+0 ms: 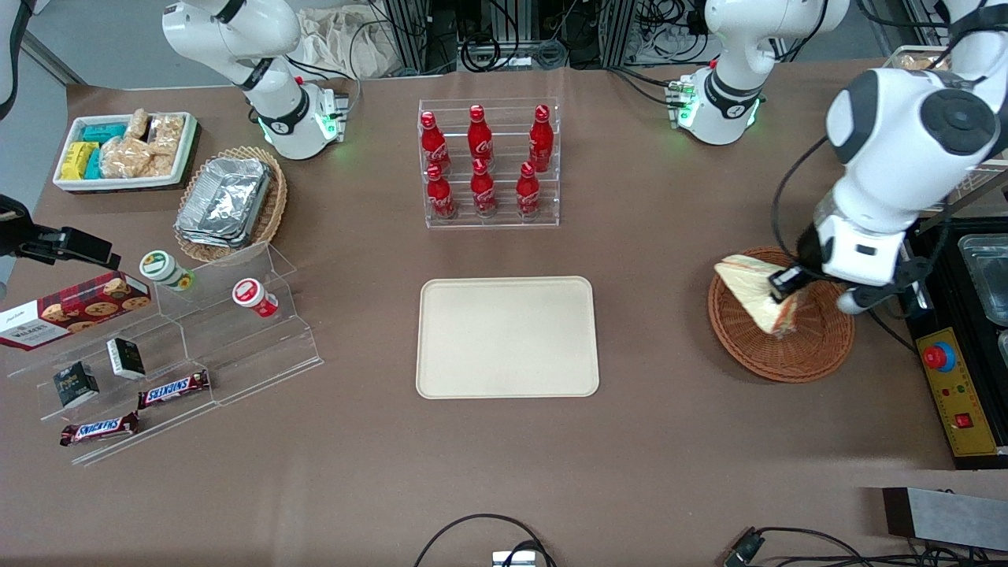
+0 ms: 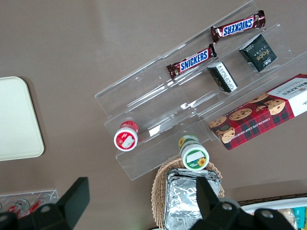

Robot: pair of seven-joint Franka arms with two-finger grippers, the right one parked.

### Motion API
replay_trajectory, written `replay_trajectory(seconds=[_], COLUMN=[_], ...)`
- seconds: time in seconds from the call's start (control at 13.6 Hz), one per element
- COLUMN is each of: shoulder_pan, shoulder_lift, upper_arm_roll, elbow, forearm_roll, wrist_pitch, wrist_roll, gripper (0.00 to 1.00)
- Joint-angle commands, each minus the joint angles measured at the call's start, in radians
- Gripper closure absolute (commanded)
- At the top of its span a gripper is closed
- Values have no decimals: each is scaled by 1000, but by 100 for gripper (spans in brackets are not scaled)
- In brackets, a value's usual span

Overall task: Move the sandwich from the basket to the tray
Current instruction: 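Lift the sandwich out of the basket toward the cream tray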

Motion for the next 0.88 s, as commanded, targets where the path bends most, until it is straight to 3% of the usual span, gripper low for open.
replay_trajectory(seconds=[0.0, 0.15, 0.44, 0.59, 0.81], shoulder_pan=[4, 4, -6, -51, -133], shoulder_lift=[91, 129, 235, 281, 349], upper_arm_roll=[-69, -119, -234, -242, -241], elbow=[122, 162, 237, 274, 340], forearm_roll=[17, 39, 172, 229, 249], wrist_pitch=[-29, -27, -26, -24, -26], wrist_roll=[-4, 2, 2, -2, -1], gripper=[100, 100, 100, 100, 100])
